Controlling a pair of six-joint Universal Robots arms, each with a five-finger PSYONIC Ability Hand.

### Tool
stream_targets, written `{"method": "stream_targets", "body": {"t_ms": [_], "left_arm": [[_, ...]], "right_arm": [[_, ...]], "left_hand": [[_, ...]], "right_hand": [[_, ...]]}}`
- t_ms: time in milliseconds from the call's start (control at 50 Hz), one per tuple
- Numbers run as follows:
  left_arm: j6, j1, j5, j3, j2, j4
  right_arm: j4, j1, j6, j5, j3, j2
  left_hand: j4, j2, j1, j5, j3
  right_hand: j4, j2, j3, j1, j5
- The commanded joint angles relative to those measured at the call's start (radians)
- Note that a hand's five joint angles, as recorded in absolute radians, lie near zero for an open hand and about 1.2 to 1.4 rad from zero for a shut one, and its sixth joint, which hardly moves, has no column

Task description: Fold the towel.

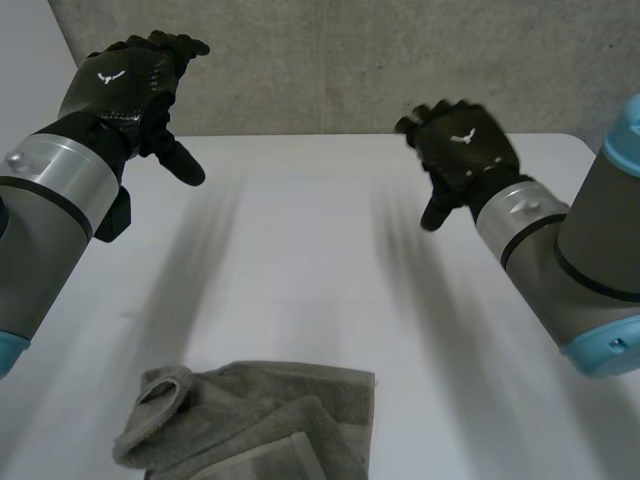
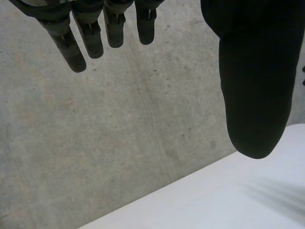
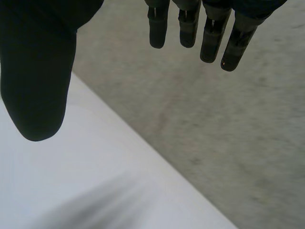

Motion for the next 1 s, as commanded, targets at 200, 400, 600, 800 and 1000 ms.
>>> {"method": "stream_targets", "body": {"t_ms": [200,400,600,800,1000], "left_arm": [[0.174,-0.005,0.028,-0.146,-0.011,-0.129],[0.353,0.046,0.092,-0.444,0.005,-0.179],[0.384,0.066,0.094,-0.541,0.002,-0.227],[0.382,0.032,0.129,-0.480,0.002,-0.213],[0.318,-0.066,0.082,-0.057,-0.040,0.061]], "right_arm": [[0.332,0.157,0.072,-0.294,0.033,0.105],[0.329,0.216,0.073,-0.393,0.117,0.166],[0.327,0.250,0.072,-0.393,0.123,0.247],[0.156,0.245,0.064,-0.335,0.053,0.172],[-0.183,0.234,-0.026,0.027,-0.095,0.071]], "left_hand": [[0.063,0.065,0.061,0.033,0.062],[0.063,0.065,0.061,0.033,0.062],[0.194,0.196,0.192,0.164,0.194],[1.225,1.227,1.223,1.195,1.225],[1.225,1.227,1.223,1.195,1.225]], "right_hand": [[-0.023,-0.012,0.000,0.005,-0.009],[-0.008,0.003,0.014,0.019,0.006],[0.130,0.141,0.152,0.157,0.144],[1.165,1.176,1.188,1.193,1.179],[1.165,1.176,1.188,1.193,1.179]]}}
